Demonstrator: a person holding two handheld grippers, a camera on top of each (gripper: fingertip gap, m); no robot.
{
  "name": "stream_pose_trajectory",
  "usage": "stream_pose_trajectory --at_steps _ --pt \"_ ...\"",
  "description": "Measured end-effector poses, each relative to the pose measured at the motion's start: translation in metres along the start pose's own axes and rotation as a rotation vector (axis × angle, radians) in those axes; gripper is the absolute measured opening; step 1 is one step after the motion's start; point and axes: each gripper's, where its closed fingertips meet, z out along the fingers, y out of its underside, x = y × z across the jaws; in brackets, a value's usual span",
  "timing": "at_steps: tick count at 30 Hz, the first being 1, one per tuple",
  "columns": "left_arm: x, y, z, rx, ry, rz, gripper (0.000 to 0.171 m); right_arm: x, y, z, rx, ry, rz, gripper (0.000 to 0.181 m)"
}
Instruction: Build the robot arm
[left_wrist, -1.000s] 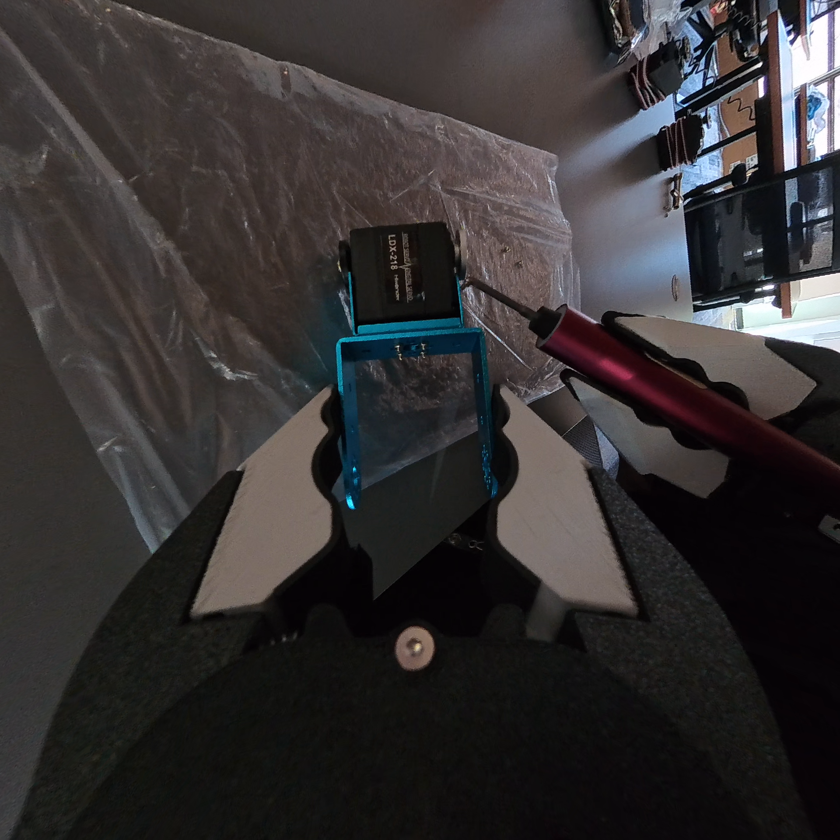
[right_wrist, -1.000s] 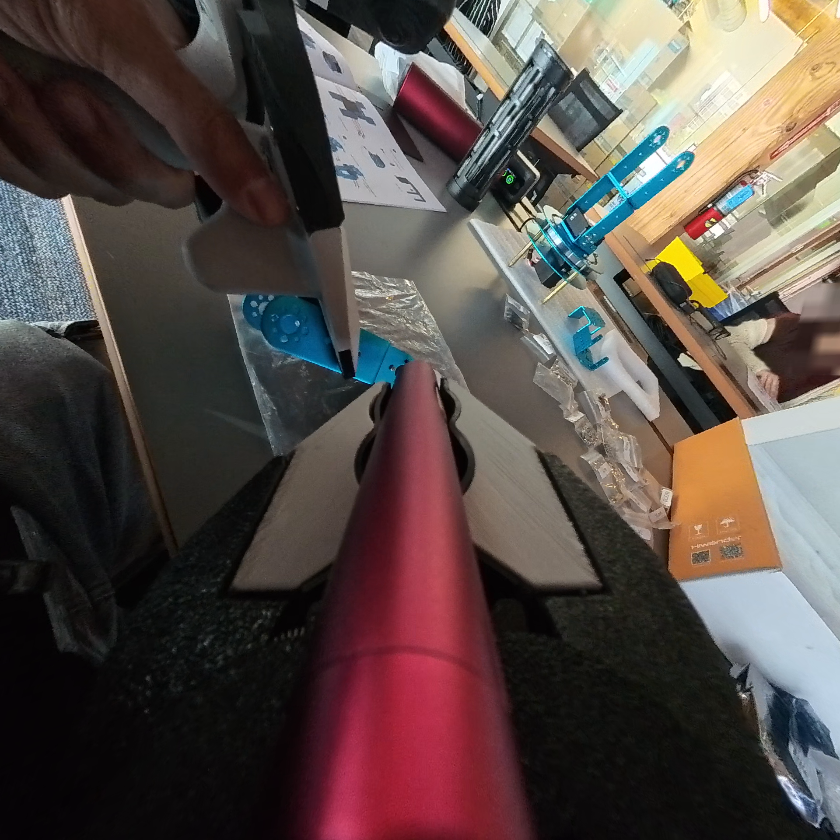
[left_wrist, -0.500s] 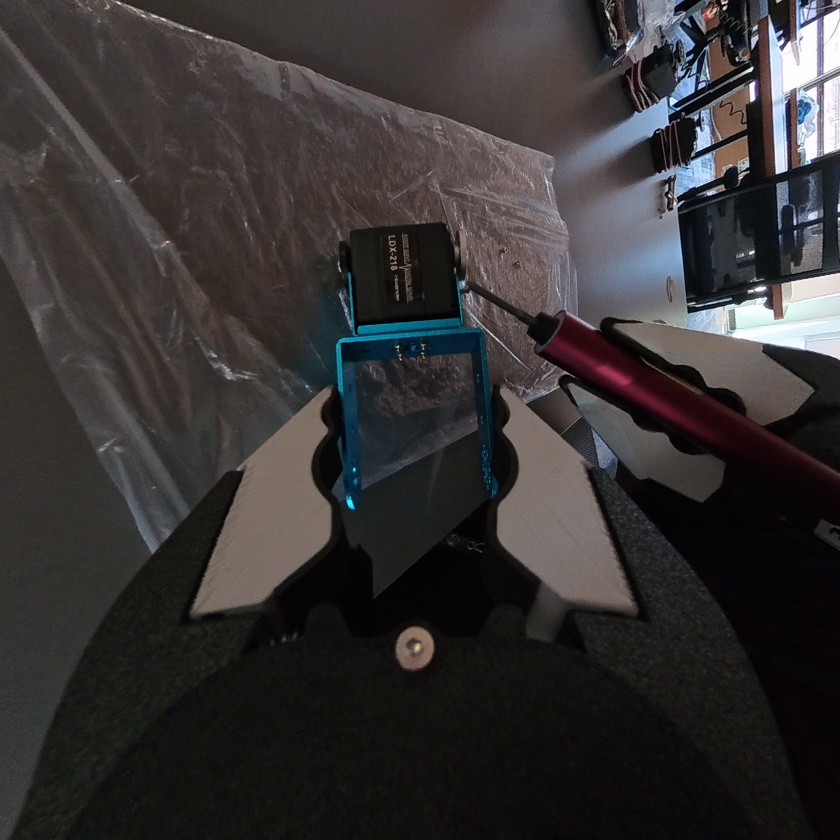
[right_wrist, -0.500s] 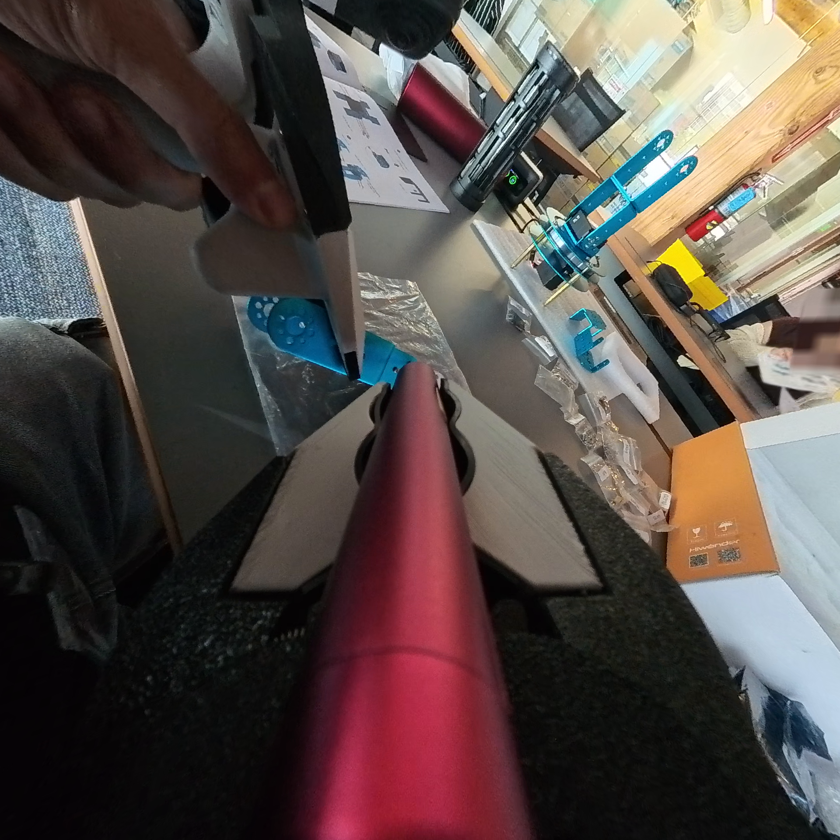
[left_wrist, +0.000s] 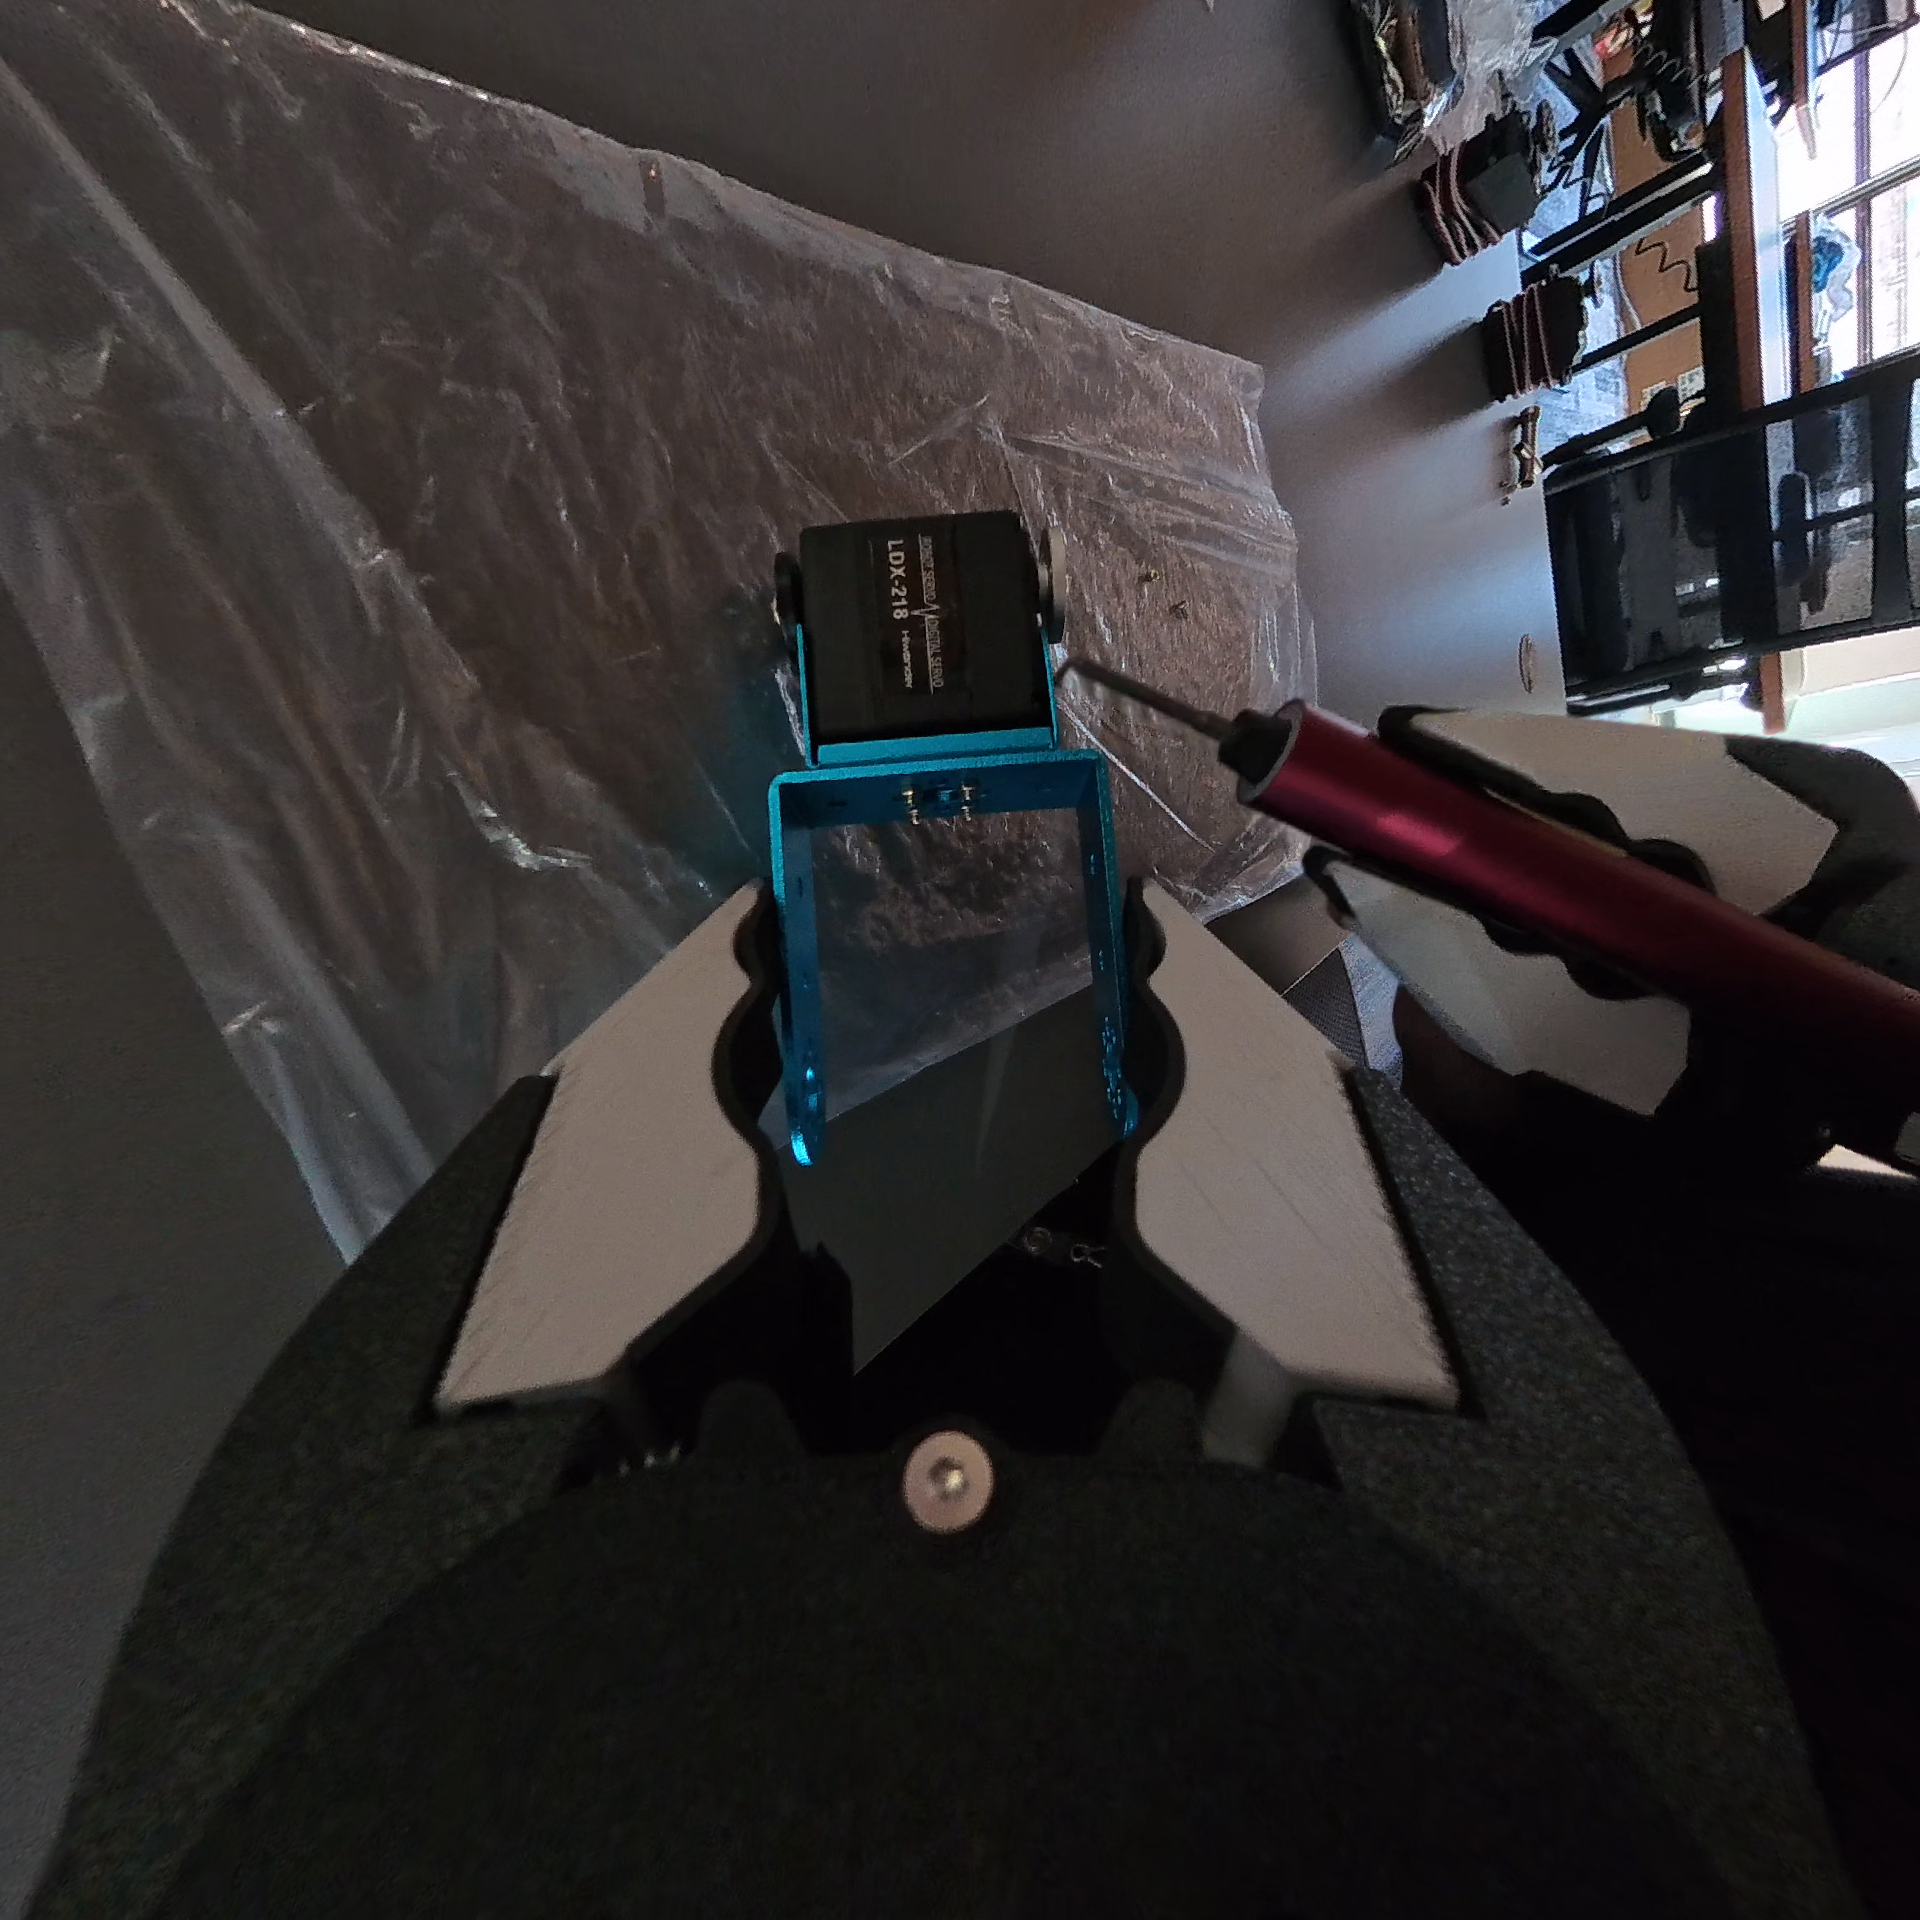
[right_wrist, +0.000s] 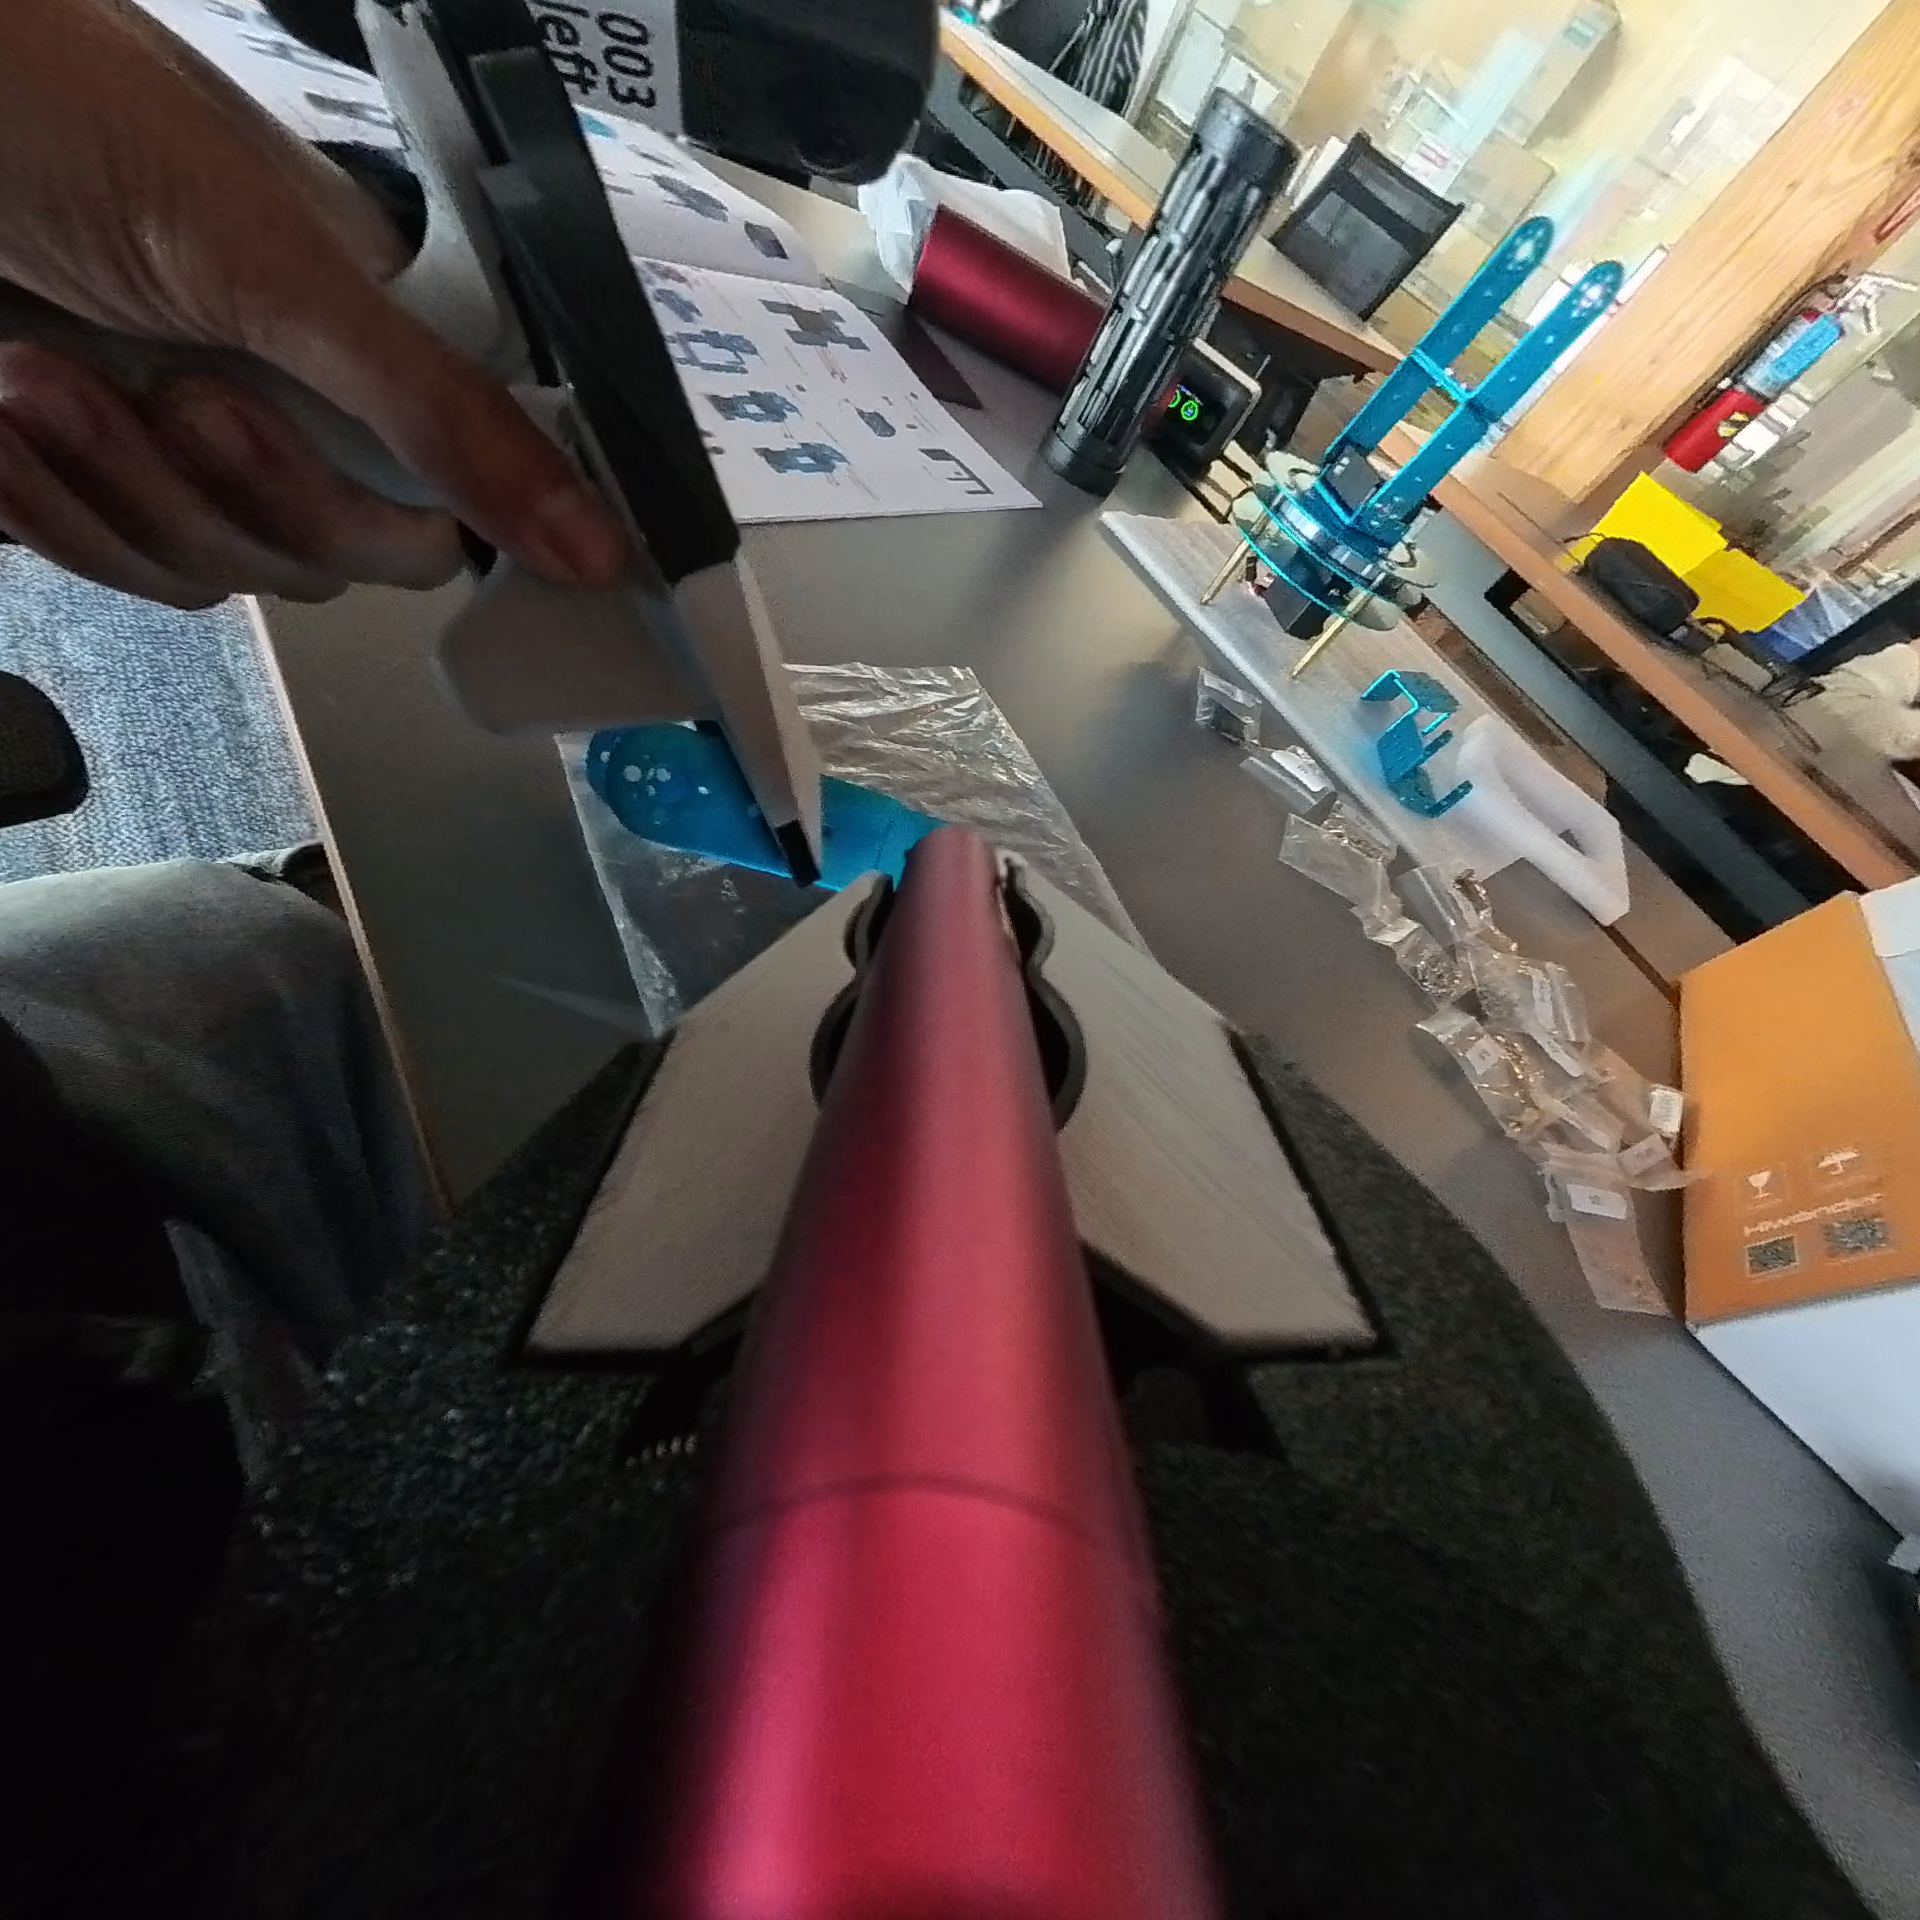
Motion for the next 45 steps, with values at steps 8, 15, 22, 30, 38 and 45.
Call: stream_pose_trajectory --at_steps 8,15,22,30,38,45 --pt "0.0 0.0 0.0 0.003 0.009 -0.001 0.064 0.006 -0.001 -0.005 0.041 -0.051 0.132 0.021" --pt "0.0 0.0 0.0 0.007 0.012 0.006 0.064 0.009 0.002 -0.006 0.07 -0.123 0.292 0.022" --pt "0.0 0.004 0.001 0.003 -0.036 0.101 0.065 0.018 0.043 -0.02 -0.119 -0.239 0.6 0.023" --pt "0.0 0.005 0.001 0.014 -0.036 0.136 0.065 0.015 0.069 -0.042 -0.208 -0.228 0.573 0.022" --pt "0.0 0.006 0.002 0.02 -0.044 0.163 0.064 0.025 0.063 -0.047 -0.187 -0.182 0.523 0.022" --pt "0.0 0.006 0.002 0.024 -0.053 0.172 0.065 0.012 0.069 -0.057 -0.224 -0.262 0.521 0.022"
